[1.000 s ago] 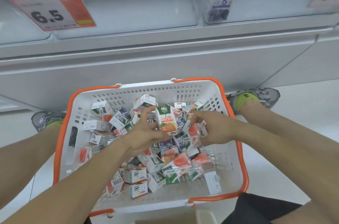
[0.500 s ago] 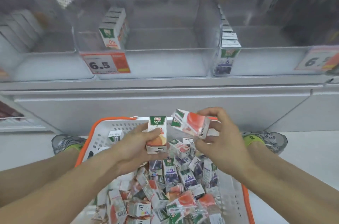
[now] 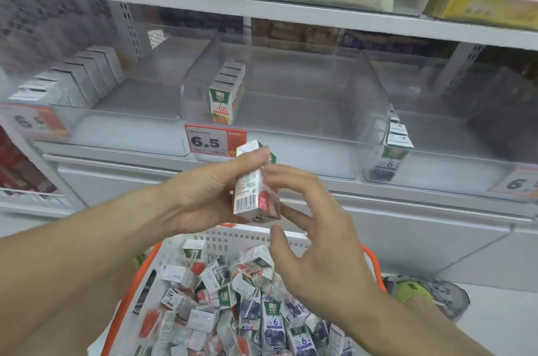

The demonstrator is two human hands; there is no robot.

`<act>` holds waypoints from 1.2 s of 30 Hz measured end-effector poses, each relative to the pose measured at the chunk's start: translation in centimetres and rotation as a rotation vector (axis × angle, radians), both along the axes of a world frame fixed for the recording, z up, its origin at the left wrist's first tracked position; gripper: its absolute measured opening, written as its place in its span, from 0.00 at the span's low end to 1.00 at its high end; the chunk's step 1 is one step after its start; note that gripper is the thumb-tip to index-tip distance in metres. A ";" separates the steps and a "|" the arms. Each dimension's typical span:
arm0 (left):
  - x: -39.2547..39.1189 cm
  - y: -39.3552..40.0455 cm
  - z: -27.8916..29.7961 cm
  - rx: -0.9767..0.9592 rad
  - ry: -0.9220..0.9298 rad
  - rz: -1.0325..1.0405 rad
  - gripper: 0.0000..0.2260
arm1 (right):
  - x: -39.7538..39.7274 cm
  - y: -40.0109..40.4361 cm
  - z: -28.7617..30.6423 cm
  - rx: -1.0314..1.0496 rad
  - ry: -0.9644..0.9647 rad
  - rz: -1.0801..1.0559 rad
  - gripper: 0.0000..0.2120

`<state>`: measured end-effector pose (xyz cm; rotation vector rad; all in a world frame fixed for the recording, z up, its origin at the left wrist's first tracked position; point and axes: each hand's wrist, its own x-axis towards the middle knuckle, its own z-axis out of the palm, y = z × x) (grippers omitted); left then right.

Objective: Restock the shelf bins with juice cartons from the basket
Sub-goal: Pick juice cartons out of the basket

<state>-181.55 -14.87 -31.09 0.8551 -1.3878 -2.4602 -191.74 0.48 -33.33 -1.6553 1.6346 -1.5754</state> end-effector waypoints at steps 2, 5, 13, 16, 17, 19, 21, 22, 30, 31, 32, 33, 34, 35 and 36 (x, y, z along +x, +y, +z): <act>0.3 -1.0 0.3 0.002 0.016 -0.044 0.17 | -0.2 -0.8 1.1 0.042 -0.246 -0.011 0.24; 0.2 -2.2 0.3 0.048 -0.010 0.003 0.19 | -1.2 -2.5 2.3 0.166 -0.387 -0.100 0.24; 1.9 -3.9 -0.1 -0.047 -0.042 -0.065 0.20 | -2.2 -6.9 3.8 0.594 -0.431 0.008 0.24; 3.9 -5.2 -0.3 -0.060 -0.078 -0.014 0.19 | -1.6 -8.5 3.4 0.676 -0.507 0.037 0.24; 4.4 -5.5 -0.4 -0.032 -0.080 0.015 0.21 | -1.3 -9.1 3.2 0.692 -0.545 0.045 0.24; 5.7 -6.0 -0.5 -0.017 -0.081 0.068 0.18 | -0.7 -10.2 3.1 0.707 -0.599 0.074 0.23; 7.1 -6.7 -0.8 -0.024 -0.088 0.145 0.14 | 0.1 -11.3 3.3 0.704 -0.633 0.123 0.21; 7.9 -7.2 -0.9 -0.042 -0.093 0.187 0.13 | 0.6 -11.8 3.6 0.688 -0.645 0.140 0.21; 16.1 -12.6 -1.0 -0.232 -0.030 0.663 0.16 | 6.7 -20.0 6.3 0.229 -0.471 -0.014 0.22; 16.5 -13.1 -0.9 -0.274 -0.012 0.703 0.17 | 7.7 -21.5 6.8 0.173 -0.423 -0.030 0.21; 16.7 -13.5 -0.9 -0.319 0.001 0.725 0.18 | 8.7 -23.3 7.0 0.124 -0.382 -0.051 0.20; 16.9 -13.8 -1.0 -0.357 0.014 0.739 0.18 | 9.6 -25.2 7.2 0.089 -0.351 -0.074 0.20; 17.1 -14.1 -1.1 -0.383 0.026 0.749 0.18 | 10.2 -27.4 7.0 0.063 -0.331 -0.094 0.20; 17.2 -14.3 -1.3 -0.397 0.040 0.761 0.18 | 10.5 -29.8 6.7 0.057 -0.315 -0.109 0.20; 17.2 -14.7 -1.4 -0.405 0.051 0.770 0.18 | 10.8 -32.2 6.4 0.068 -0.297 -0.128 0.20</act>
